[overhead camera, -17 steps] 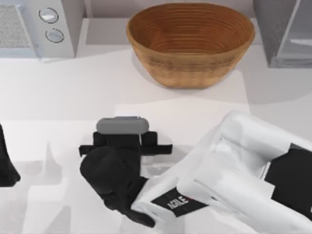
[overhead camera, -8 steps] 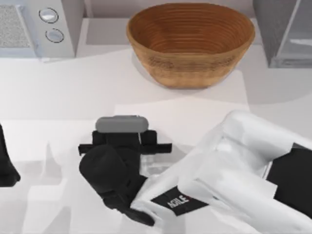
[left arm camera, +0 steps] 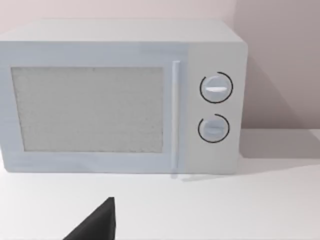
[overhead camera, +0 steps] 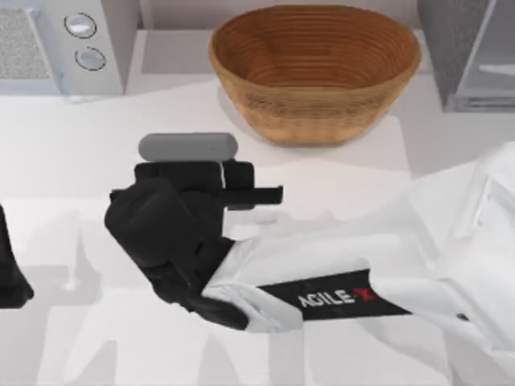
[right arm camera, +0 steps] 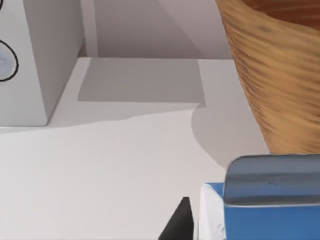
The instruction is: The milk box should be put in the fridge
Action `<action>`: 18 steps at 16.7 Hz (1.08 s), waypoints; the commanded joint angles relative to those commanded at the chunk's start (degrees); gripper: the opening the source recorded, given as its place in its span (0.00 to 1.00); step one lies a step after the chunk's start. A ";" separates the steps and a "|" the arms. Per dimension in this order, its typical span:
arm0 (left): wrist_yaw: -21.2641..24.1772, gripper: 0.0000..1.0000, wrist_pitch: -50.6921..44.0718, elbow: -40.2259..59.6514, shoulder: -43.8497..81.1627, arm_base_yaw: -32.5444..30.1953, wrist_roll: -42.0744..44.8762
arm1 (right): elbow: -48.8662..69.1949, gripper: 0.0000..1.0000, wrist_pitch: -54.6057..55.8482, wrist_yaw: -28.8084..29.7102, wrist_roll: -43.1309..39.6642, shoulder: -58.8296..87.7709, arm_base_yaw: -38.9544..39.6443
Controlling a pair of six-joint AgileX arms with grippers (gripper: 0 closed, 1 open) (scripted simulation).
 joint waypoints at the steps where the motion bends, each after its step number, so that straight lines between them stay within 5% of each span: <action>1: 0.00 1.00 0.00 0.00 0.00 0.00 0.00 | 0.26 0.00 -2.77 -0.04 0.04 -2.32 -0.03; 11: 0.00 1.00 0.00 0.00 0.00 0.00 0.00 | 1.08 0.00 -8.44 -0.50 0.21 -7.70 -0.37; 18: 0.00 1.00 0.00 0.00 0.00 0.00 0.00 | -14.36 0.00 -8.90 -17.42 -0.71 -26.16 -8.42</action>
